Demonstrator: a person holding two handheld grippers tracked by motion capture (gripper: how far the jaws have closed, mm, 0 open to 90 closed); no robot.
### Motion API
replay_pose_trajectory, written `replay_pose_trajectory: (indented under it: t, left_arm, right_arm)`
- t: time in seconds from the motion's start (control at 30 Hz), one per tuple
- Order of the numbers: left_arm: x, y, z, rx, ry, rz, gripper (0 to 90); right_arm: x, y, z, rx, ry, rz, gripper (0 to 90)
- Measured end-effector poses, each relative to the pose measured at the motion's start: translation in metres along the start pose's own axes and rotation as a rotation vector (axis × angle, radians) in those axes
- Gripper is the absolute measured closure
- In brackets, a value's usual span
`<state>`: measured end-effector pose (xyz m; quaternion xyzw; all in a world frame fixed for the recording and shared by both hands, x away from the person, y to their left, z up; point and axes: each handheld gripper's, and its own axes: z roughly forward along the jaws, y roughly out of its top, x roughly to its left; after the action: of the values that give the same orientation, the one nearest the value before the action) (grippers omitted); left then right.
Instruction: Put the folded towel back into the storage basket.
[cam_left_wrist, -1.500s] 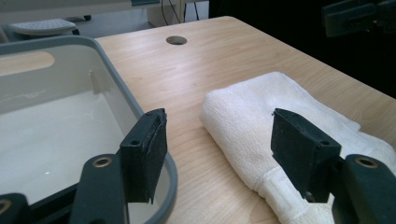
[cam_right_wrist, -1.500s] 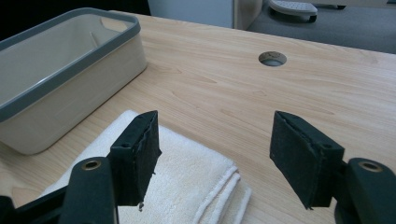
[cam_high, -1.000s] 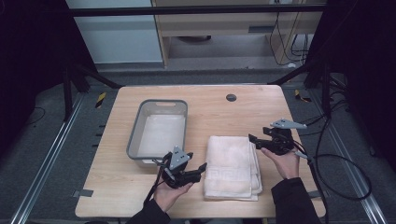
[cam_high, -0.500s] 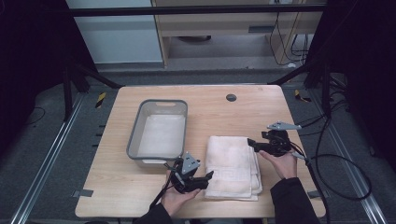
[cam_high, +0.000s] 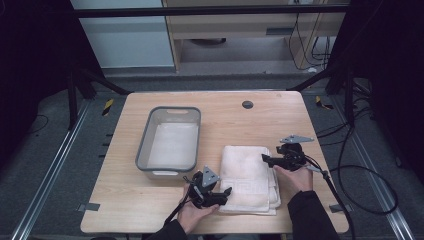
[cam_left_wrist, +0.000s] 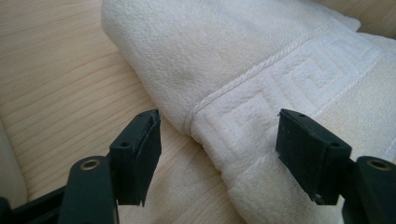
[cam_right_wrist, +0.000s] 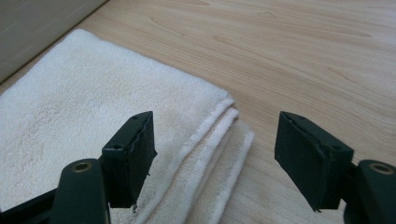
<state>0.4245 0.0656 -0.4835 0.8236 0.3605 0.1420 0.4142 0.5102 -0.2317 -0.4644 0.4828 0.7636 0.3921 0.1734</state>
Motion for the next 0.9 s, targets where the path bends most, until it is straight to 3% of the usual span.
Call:
replay_pose_trajectory:
  t: [0.6, 0.73, 0.9]
  left_arm:
    - [0.001, -0.004, 0.014, 0.028, -0.034, -0.027, 26.7]
    - [0.001, -0.005, 0.017, 0.038, -0.035, -0.038, 27.0]
    - [0.002, -0.004, 0.019, 0.055, -0.046, -0.049, 27.4]
  right_arm:
    - [0.006, -0.010, 0.019, 0.052, 0.002, -0.008, 31.5]
    - [0.004, -0.014, 0.021, 0.055, 0.019, 0.037, 31.9]
    - [0.004, -0.015, 0.023, 0.058, 0.015, 0.036, 32.3]
